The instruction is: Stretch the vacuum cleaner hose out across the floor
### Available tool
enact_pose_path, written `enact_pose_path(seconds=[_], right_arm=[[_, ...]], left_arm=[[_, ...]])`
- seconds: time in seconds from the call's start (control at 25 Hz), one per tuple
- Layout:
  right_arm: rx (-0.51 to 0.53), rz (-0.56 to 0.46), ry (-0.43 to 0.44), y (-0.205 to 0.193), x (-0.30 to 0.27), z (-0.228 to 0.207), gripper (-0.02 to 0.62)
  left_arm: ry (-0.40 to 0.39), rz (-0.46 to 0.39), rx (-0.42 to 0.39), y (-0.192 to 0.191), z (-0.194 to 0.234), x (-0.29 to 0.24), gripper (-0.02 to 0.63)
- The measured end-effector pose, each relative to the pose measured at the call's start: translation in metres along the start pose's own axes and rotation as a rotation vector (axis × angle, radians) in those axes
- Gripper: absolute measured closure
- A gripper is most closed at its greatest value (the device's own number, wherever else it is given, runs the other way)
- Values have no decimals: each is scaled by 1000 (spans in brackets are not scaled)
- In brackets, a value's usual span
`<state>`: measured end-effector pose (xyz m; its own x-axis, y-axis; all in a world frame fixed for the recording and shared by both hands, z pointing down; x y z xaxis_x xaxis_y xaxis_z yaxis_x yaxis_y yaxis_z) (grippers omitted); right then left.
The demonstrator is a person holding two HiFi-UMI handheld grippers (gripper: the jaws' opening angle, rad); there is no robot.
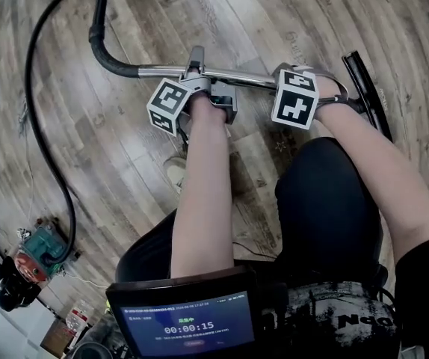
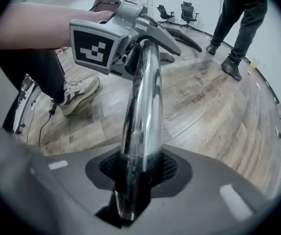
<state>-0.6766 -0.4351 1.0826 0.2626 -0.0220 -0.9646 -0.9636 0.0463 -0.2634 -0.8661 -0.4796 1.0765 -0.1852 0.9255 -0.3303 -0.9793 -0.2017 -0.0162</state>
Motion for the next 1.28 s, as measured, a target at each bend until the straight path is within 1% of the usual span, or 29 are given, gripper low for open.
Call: enact_pose_path(seconds=[0.08, 0.24, 0.36, 0.48, 0.6, 0.72, 0.84, 0.96, 1.04, 1.12, 1.28], right_arm=[[-5, -21, -7, 0, -4, 0, 459], [9, -65, -21, 12, -2, 3, 462], [-3, -91, 28, 22, 19, 9, 464], [-20, -106, 97, 34, 62, 24, 465], [-48, -109, 157, 44, 120, 46, 465], [-93, -132, 232, 55, 185, 73, 465], [-151, -175, 302, 57, 260, 101, 465], [-205, -237, 382, 53, 342, 123, 464], [-202, -265, 412, 44, 396, 130, 463], [-184, -278, 432, 29, 449, 142, 463], [-145, -266, 460, -2, 532, 159, 463]], left_arm=[[24, -14, -29, 1, -5, 1, 532], [45, -61, -81, 9, -22, 14, 537], [80, -61, -95, 12, -46, 26, 537], [119, -65, -92, 11, -82, 51, 537], [152, -61, -75, 1, -127, 84, 536], [181, -58, -75, -12, -181, 122, 537], [200, -40, -92, -36, -246, 158, 540], [176, -21, -124, -65, -323, 190, 546], [148, -9, -142, -88, -373, 208, 549], [137, 19, -149, -118, -416, 229, 549], [129, 41, -125, -170, -483, 264, 551]])
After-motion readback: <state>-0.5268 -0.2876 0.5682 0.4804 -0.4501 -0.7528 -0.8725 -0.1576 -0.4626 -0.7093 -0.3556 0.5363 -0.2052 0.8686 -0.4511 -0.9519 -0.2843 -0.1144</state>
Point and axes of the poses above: the fingertips, and each gripper's own axes: x backward along the fingers, z to its left, y out of its top, the point moved 6 cm from there along x, backward along the fingers, and after that the axes turned 8 degrees about x, right-handed, at the moved point
